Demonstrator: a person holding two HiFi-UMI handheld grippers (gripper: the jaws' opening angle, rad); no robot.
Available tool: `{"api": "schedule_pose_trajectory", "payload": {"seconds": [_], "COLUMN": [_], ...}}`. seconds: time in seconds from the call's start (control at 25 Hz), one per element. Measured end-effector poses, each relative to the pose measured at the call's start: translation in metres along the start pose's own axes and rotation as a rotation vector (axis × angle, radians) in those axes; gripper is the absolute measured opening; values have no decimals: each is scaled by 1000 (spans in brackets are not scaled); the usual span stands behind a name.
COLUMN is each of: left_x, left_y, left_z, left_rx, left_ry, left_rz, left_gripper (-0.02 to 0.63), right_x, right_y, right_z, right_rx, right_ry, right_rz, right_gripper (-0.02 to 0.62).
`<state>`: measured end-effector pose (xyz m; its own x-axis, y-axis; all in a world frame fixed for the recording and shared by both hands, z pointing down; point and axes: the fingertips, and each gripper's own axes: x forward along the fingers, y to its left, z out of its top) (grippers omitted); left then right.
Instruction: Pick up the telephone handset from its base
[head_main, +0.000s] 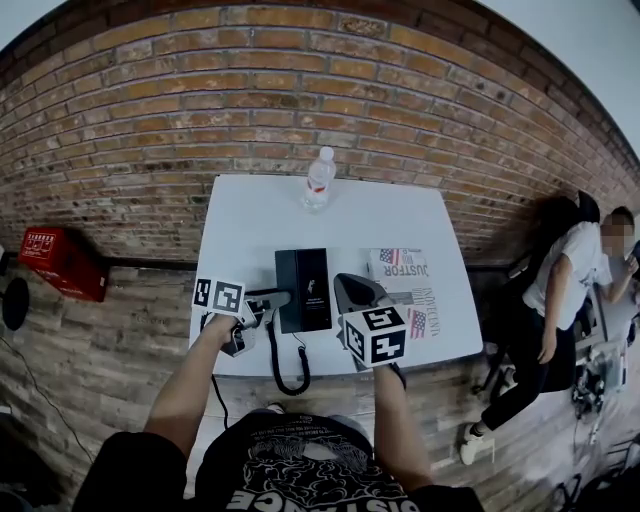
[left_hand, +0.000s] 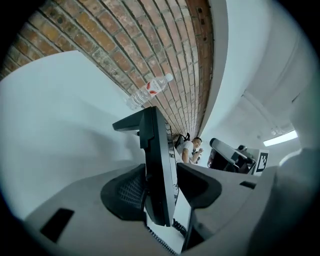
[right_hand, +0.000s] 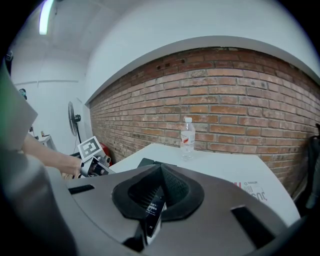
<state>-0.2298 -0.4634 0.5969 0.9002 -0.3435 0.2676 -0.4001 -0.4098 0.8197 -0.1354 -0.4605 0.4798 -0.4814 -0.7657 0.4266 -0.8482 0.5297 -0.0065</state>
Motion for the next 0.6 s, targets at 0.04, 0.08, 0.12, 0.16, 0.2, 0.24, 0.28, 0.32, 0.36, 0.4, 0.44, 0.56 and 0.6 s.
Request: {"api": "schedule_pose_trajectory", "payload": {"seconds": [0.04,0.08,0.12,0.16,0.2,0.24,0.28,0.32,0.36,0.4,0.44,0.56,0.6], "left_x": [1,2,3,4,5,5,5,5,5,5,5,5,5], "left_y": [0,-1,-1,-1,-2,-1,0,1,1,1,2,1,1], "left_z": [1,3,4,5,6,6,7,7,6,6,6,7,6], "left_rx": [-8,-19,-32,-44,-51,-53,-53,-56,-62,-71,-78,-92,-95], "left_ry": [5,4,1,0,3,9,15,18,19,18,14,1,-1], "left_rz": [-17,-32,-46,-59,-68,-71,-72,-75,-80,-84,-87,-90,-90], "left_gripper": [193,192,184,164,138,119,94,93,91,87,86,83,81], "right_x": [1,1,1,2,2,2,3,3,2,2,1,0,0], "right_y": [-1,-2,-3,-4,-6,-6,-7,-8,-8,-9,-10,-10,-9], "right_z": [-2,-3,-6,-8,-10,-12,-13,-15,-17,-19,-20,-22,-23], "right_rx": [6,13,22,31,39,45,50,55,60,65,68,73,74], "right_ry": [2,4,6,9,12,15,18,20,21,23,25,31,33], "right_rz": [-6,-12,-17,-21,-26,-30,-34,-38,-41,-45,-48,-50,-50], "right_gripper": [0,0,0,0,0,0,0,0,0,0,0,0,0]}}
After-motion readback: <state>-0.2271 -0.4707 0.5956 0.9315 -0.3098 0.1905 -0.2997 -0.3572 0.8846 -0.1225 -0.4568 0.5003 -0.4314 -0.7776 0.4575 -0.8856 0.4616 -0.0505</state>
